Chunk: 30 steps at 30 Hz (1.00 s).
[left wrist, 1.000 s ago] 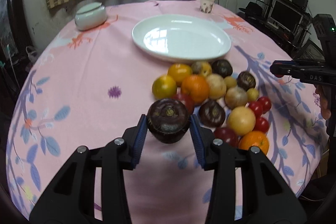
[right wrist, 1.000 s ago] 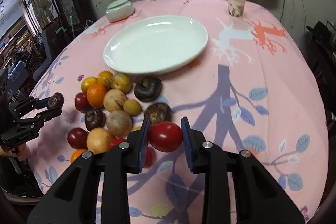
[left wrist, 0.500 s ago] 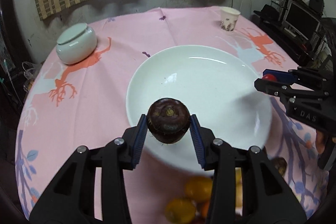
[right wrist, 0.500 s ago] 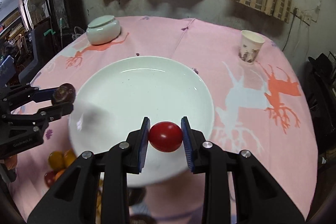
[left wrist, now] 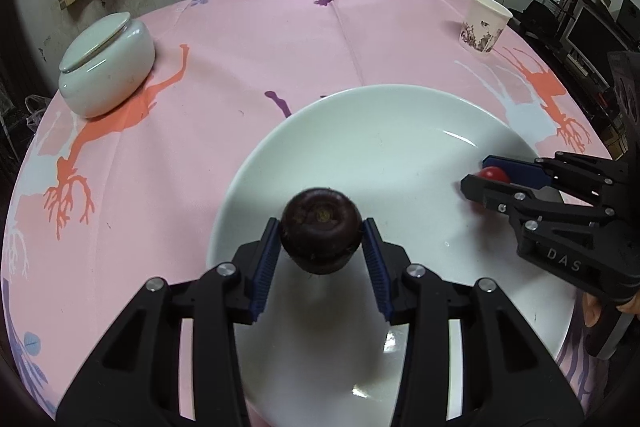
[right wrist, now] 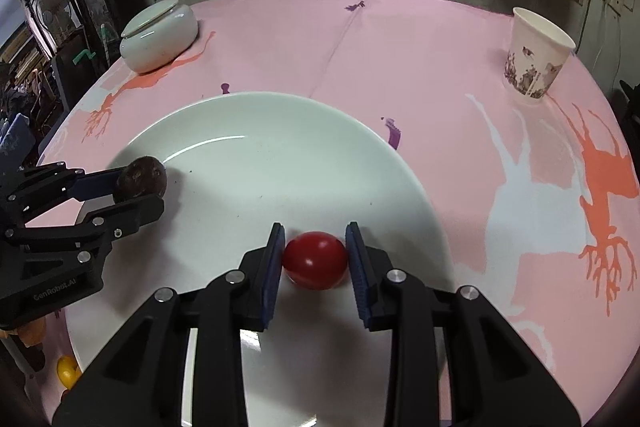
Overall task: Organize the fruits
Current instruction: 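Carry both fruits over the white plate and open both tools to release, then grasp a dark red plum with the left tool while the right tool grasps a red tomato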
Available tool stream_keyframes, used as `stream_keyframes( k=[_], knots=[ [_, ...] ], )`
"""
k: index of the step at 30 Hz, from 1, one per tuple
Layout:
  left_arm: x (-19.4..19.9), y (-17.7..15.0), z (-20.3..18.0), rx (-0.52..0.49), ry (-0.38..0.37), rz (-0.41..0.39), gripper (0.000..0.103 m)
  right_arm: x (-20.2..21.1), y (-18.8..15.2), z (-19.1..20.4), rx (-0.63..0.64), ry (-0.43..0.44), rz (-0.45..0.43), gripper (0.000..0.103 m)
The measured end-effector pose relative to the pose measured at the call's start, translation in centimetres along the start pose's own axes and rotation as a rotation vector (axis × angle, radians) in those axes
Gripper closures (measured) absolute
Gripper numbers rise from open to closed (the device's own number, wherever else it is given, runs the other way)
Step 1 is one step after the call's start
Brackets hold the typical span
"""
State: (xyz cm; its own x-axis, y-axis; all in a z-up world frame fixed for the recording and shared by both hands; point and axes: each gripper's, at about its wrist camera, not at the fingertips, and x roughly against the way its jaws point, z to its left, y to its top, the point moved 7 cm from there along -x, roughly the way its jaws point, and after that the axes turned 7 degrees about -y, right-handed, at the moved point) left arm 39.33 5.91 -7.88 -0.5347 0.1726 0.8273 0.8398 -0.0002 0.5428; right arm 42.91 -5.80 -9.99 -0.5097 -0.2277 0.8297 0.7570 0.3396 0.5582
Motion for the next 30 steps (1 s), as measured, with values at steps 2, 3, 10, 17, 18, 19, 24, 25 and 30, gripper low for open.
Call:
stream_keyframes(
  k=[2,3,10,17,18,19,24,25,30],
  knots=[
    [1.0,-0.2,-0.4,-0.021,0.015,-0.032,0.036,1.1,-0.1,-0.1,-0.003,0.007,-0.027,0.059],
    [1.5,-0.3,-0.6,-0.036,0.028,-0.045,0.036,2.1,-0.1,-0.3,-0.015,0.0,-0.05,0.052],
    [7.8,-2.8,-2.4,-0.076,0.004,-0.126,0.021,10.0,-1.9,-0.5,-0.053,0.035,-0.182,0.045],
    [14.3,-8.8,-4.4,-0.169,0.004,-0.195,0.012,15.6,-10.6,2.1,0.11,-0.015,-0.163,0.042],
    [15.0,-9.7,-4.5,-0.171,-0.004,-0.199,0.012,16.0,-11.8,2.5,0.122,-0.024,-0.153,0.042],
    [15.6,-10.8,-4.7,-0.167,-0.017,-0.202,0.012,16.4,-12.9,2.8,0.13,-0.031,-0.149,0.042],
    [16.8,-15.6,-5.0,-0.138,-0.036,-0.186,0.011,18.8,-17.6,4.0,0.094,0.016,-0.17,0.042],
    [16.9,-16.6,-5.2,-0.14,-0.034,-0.182,0.011,19.1,-18.3,4.1,0.078,0.022,-0.173,0.042],
    [16.6,-21.0,-5.9,-0.137,-0.039,-0.126,0.01,20.0,-21.8,4.7,0.039,0.044,-0.164,0.042]
  ],
)
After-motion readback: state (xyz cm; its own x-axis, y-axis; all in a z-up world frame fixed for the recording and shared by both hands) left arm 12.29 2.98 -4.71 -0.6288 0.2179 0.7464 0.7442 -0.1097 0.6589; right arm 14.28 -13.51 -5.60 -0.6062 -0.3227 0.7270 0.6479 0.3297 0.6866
